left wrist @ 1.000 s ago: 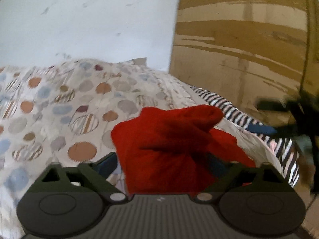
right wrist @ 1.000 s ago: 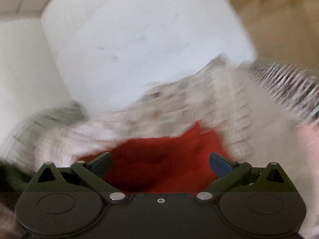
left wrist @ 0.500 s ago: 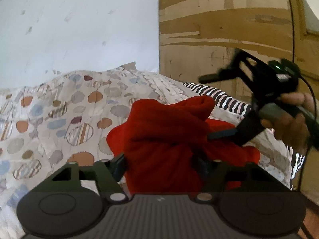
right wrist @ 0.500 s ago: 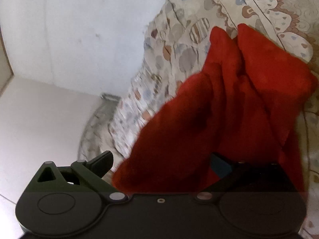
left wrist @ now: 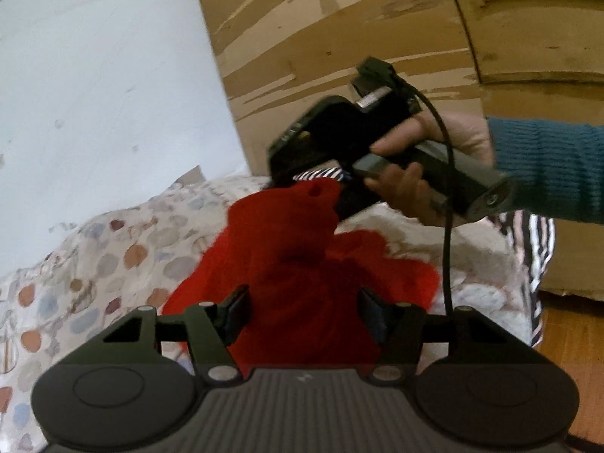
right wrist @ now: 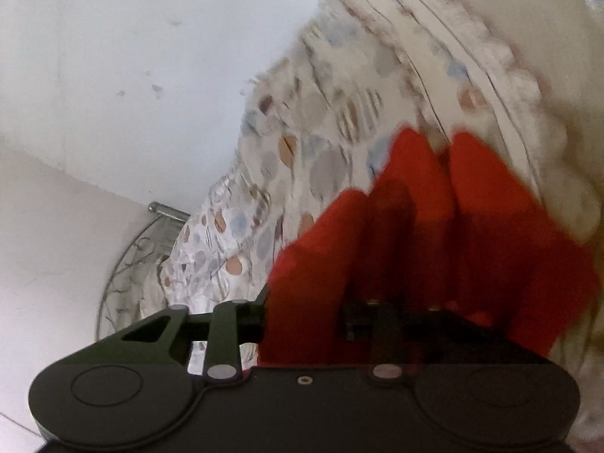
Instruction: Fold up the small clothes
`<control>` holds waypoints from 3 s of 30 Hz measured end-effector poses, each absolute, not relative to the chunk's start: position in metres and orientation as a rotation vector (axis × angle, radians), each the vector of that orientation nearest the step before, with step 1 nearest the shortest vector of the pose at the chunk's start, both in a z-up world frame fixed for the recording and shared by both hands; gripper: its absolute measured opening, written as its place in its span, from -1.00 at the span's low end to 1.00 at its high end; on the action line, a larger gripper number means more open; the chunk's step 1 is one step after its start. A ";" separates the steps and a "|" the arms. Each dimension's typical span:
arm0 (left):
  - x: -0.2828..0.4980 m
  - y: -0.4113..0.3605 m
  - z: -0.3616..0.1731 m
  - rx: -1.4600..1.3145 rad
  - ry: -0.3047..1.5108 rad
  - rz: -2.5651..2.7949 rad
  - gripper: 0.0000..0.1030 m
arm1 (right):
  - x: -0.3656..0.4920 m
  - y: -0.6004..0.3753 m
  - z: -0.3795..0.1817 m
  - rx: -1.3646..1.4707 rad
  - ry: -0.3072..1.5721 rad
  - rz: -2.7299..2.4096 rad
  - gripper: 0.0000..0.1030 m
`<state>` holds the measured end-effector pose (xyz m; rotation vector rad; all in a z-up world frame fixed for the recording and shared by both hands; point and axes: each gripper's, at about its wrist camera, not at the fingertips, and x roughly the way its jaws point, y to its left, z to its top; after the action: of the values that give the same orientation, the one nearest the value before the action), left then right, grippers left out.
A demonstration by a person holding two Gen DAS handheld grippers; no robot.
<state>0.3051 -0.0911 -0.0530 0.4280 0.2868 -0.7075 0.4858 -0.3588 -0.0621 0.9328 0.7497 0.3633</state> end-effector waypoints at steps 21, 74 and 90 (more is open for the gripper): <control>0.296 -0.121 -0.069 0.367 0.320 -0.880 0.17 | 0.412 -0.420 -0.116 0.844 0.591 0.202 -0.12; 0.360 -0.029 -0.097 -0.250 0.688 -0.423 1.00 | 0.323 -0.322 -0.122 0.285 0.423 -0.045 0.99; 0.352 -0.050 -0.094 -0.116 0.633 -0.402 1.00 | 0.409 -0.371 -0.084 0.532 0.491 0.024 -0.41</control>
<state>0.3520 -0.0498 -0.0938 -0.1160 0.6331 -0.4024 0.4092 -0.3705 -0.0838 0.5317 0.4905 0.0236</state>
